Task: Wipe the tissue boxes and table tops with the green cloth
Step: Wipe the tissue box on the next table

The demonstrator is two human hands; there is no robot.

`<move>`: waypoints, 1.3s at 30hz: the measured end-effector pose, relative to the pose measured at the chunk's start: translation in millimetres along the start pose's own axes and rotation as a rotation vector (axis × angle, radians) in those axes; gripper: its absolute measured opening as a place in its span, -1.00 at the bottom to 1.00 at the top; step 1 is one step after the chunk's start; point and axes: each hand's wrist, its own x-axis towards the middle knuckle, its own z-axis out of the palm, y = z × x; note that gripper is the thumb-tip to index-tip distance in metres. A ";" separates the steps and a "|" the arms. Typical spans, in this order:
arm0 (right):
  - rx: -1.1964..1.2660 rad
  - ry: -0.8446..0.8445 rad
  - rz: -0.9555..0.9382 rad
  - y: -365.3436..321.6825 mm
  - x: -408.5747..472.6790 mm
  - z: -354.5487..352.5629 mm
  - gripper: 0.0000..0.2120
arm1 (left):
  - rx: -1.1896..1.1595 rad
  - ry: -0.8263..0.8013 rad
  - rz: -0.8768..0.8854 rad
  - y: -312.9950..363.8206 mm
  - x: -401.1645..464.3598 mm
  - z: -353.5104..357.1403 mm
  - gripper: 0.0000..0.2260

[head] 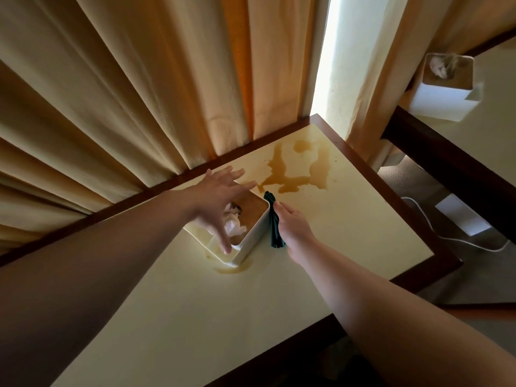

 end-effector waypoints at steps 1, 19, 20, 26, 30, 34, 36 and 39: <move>0.003 0.004 0.002 0.2 0.5 0.8 -0.79 | 0.076 -0.023 0.040 -0.6 2.8 -0.9 0.42; 0.164 -0.041 -0.028 52.2 -26.3 32.9 -0.47 | -0.099 0.232 -0.100 4.6 6.3 40.1 0.34; 0.167 -0.051 -0.030 52.5 -35.0 31.7 -0.53 | -0.103 0.230 -0.105 4.9 6.4 40.9 0.34; 0.228 -0.086 -0.087 28.8 -43.9 27.2 -0.64 | -0.178 0.203 -0.115 6.9 5.5 42.9 0.35; 0.287 -0.041 -0.038 2.5 -23.8 29.3 -0.65 | -0.198 0.185 -0.113 9.0 5.1 40.4 0.32; 0.207 -0.019 -0.014 5.1 -10.6 26.2 -0.64 | -0.197 0.158 -0.134 10.8 3.5 37.5 0.34; 0.165 -0.019 -0.036 16.0 -11.9 24.3 -0.66 | -0.192 0.145 -0.150 11.5 3.1 37.0 0.35; 0.106 -0.039 -0.036 37.7 -24.1 24.3 -0.62 | -0.181 0.144 -0.160 13.3 2.8 37.1 0.36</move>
